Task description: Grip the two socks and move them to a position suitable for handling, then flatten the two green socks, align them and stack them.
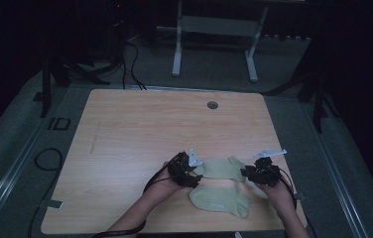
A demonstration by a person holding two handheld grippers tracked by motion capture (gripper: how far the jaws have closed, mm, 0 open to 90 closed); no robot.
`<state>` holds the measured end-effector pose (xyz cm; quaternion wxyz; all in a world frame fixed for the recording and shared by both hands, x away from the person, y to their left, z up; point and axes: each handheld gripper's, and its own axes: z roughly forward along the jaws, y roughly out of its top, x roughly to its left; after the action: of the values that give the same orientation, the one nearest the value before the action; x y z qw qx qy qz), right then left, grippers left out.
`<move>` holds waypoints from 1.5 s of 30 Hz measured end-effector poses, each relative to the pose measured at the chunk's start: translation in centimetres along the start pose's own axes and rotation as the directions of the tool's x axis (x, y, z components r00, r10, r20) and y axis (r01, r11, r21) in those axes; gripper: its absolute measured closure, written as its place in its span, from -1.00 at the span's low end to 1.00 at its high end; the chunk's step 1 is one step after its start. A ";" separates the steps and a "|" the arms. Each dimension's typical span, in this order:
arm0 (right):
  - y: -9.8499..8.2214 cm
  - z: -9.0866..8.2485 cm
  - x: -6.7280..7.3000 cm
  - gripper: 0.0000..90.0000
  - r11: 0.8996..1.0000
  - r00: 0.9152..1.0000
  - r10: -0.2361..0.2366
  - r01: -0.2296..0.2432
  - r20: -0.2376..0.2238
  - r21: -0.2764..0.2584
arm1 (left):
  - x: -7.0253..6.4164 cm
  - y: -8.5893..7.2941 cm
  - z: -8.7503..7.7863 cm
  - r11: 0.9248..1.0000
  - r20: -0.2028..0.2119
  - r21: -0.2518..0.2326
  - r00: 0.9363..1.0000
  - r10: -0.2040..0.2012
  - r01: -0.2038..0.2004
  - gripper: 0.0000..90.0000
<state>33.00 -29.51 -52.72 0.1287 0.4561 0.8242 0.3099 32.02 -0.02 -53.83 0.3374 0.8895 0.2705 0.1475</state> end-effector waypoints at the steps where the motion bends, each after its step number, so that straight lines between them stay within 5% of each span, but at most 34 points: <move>1: -0.1 -0.2 0.2 0.50 1.000 1.000 0.000 0.000 -0.002 -0.003 | -0.1 -0.1 -0.4 1.000 -0.001 0.004 1.000 0.003 -0.003 -0.14; 9: -1.6 -1.3 1.2 0.34 1.000 0.999 0.003 -0.003 -0.051 -0.006 | -1.4 -1.3 -2.9 1.000 0.037 -0.011 0.999 -0.020 0.021 -0.14; 13: -2.7 -2.1 2.5 0.26 0.999 0.997 -0.034 0.034 -0.067 0.004 | -2.6 -2.0 -3.8 1.000 0.068 -0.015 0.998 -0.019 0.020 -0.14; 23: -5.1 -2.9 5.1 0.23 0.994 0.994 -0.101 0.103 -0.049 0.037 | -4.6 -3.8 -2.5 0.998 0.122 0.056 0.992 -0.017 0.011 0.02; 34: -5.9 -1.6 5.2 0.52 0.987 0.992 -0.127 0.126 0.008 0.098 | -4.9 -4.0 -1.6 0.996 0.136 0.086 0.990 -0.024 0.013 0.62; 38: -5.9 -1.6 5.4 0.80 0.988 0.992 -0.124 0.123 0.003 0.097 | -5.0 -3.9 -1.5 0.996 0.135 0.084 0.990 -0.043 0.032 0.93; 45: -5.6 -1.8 5.5 0.91 0.987 0.991 -0.136 0.135 0.008 0.089 | -5.0 -3.5 -1.8 0.997 0.086 0.064 0.995 -0.043 0.037 0.99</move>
<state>25.29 -27.79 -54.50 0.1352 0.4066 0.8651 0.2607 25.81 0.25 -55.31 0.3240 0.8995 0.2778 0.0935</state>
